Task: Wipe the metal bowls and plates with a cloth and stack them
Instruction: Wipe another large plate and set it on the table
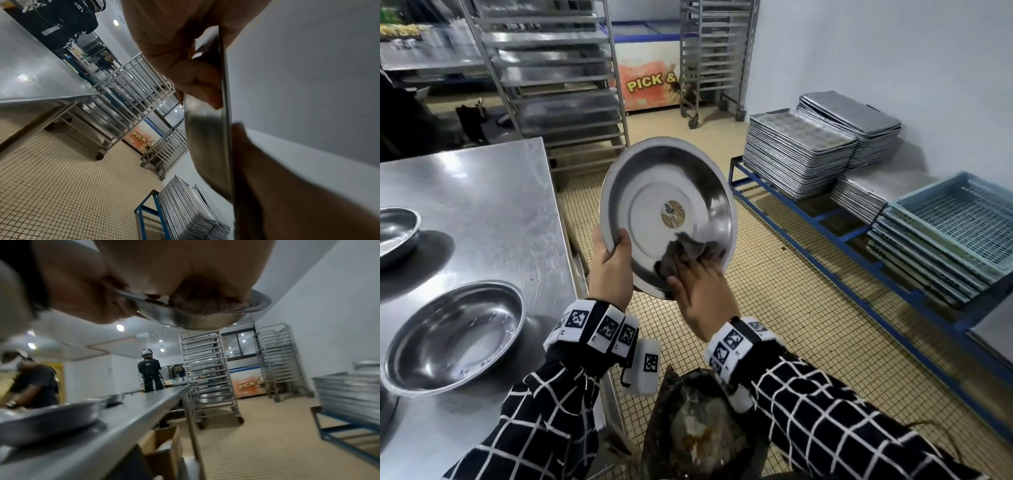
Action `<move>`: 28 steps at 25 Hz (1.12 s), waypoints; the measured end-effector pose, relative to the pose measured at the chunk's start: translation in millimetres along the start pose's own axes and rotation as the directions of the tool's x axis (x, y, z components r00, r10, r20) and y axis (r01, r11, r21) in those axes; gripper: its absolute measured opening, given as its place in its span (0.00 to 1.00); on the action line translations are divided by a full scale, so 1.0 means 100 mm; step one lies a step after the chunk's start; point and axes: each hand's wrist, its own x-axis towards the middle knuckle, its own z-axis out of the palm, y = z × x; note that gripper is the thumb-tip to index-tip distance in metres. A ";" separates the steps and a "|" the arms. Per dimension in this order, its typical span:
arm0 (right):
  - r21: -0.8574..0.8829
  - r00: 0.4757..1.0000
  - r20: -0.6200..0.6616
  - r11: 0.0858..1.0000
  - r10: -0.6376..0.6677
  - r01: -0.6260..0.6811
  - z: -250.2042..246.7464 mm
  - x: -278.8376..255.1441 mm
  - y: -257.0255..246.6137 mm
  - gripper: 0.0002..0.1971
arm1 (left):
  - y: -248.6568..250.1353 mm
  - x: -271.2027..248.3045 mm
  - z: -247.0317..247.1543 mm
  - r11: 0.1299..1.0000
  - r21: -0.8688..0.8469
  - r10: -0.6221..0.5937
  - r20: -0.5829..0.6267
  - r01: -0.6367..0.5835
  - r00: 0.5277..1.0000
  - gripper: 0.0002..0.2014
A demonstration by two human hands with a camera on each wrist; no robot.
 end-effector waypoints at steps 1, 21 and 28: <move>0.087 1.000 -0.013 0.996 0.003 -0.001 0.02 -0.06 -0.15 0.31 | 0.00 0.01 0.00 1.000 -0.010 0.006 -0.018 -0.006 1.000 0.12; 0.624 0.766 -0.004 0.600 0.643 -0.500 -0.73 0.25 0.63 0.13 | 0.07 0.02 -0.12 0.990 -0.092 -0.095 0.134 0.108 0.986 0.10; 0.880 0.676 -0.046 0.350 0.736 -0.320 -0.44 0.10 0.14 0.13 | -0.05 -0.29 0.13 0.998 -0.069 0.005 0.108 0.003 0.994 0.11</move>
